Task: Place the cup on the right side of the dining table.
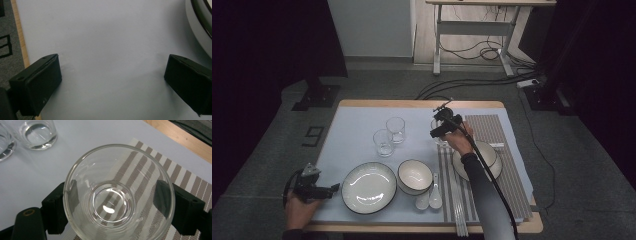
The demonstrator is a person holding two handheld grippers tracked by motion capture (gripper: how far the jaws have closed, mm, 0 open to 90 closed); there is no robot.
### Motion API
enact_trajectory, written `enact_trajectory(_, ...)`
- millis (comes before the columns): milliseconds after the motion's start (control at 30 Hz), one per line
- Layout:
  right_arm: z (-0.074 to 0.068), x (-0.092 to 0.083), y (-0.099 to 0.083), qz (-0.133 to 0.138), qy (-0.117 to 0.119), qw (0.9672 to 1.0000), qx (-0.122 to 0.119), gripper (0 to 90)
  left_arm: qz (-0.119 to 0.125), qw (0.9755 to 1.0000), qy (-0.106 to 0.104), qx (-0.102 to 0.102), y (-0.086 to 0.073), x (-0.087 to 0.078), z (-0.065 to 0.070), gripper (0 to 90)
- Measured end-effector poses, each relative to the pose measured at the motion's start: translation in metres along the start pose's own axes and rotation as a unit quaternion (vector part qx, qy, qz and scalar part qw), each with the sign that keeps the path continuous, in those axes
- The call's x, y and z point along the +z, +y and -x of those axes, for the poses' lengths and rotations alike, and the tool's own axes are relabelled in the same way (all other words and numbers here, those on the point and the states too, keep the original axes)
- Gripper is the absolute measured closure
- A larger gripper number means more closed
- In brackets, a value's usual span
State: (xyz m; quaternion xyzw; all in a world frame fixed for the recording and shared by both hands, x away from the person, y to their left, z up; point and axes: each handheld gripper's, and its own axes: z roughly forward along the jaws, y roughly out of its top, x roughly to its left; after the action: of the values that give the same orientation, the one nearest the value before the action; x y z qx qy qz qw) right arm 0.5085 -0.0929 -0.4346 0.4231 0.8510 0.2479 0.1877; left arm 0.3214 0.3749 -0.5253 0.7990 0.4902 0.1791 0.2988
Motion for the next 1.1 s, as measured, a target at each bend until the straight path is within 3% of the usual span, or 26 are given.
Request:
enact_trajectory(600, 0.0, 0.018, -0.006, -0.033, 0.001, 0.9994, 0.013, 17.5, 0.0, 1.0, 0.0, 0.0, 0.0, 0.0, 0.0, 0.9)
enact_trajectory(1100, 0.005, 0.021, -0.009, -0.046, 0.011, 0.9984, 0.032, 16.8, 0.0, 1.0, 0.0, 0.0, 0.0, 0.0, 0.0, 0.9)
